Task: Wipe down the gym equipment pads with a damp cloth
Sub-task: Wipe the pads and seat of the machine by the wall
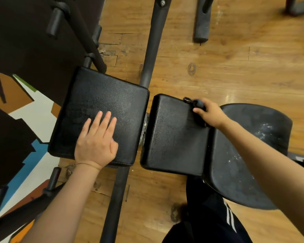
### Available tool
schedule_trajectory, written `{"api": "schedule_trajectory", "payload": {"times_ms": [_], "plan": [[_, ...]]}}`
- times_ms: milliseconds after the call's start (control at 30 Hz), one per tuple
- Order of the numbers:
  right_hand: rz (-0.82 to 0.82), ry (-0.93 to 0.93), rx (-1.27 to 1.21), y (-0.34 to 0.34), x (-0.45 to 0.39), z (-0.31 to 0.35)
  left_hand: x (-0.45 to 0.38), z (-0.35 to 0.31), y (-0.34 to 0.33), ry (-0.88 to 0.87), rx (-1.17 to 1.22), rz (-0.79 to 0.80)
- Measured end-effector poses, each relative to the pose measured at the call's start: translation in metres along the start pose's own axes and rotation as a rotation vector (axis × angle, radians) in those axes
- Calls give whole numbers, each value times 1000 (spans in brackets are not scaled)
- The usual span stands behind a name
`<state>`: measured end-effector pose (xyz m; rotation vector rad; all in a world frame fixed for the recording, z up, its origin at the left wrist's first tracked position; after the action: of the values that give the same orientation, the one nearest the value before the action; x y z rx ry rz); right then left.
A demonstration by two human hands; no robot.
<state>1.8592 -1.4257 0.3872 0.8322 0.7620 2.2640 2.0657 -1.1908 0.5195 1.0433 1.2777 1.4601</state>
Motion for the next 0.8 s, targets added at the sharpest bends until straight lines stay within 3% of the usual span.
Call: {"api": "schedule_trajectory", "payload": {"times_ms": [167,567,800], "plan": [[-2,-188,-11,4,16,-48,0,0,0,-3,9,-10],[-220,-331,-258,-9,43,-43,-1,0,1,2,15,-27],[-242,-439,-327,-35,88,-47,-1,-1,2,0,12,-28]]}}
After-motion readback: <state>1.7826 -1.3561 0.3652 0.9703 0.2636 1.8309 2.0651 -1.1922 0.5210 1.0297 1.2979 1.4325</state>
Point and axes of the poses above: each hand's wrist, its own x-axis away from the middle knuckle, its own y-axis out of the back of the hand, z = x × y, the point moved 8 cm from there along -x, towards the middle knuckle, and after that the axes turned 10 degrees about x, right-handed, at the moved point
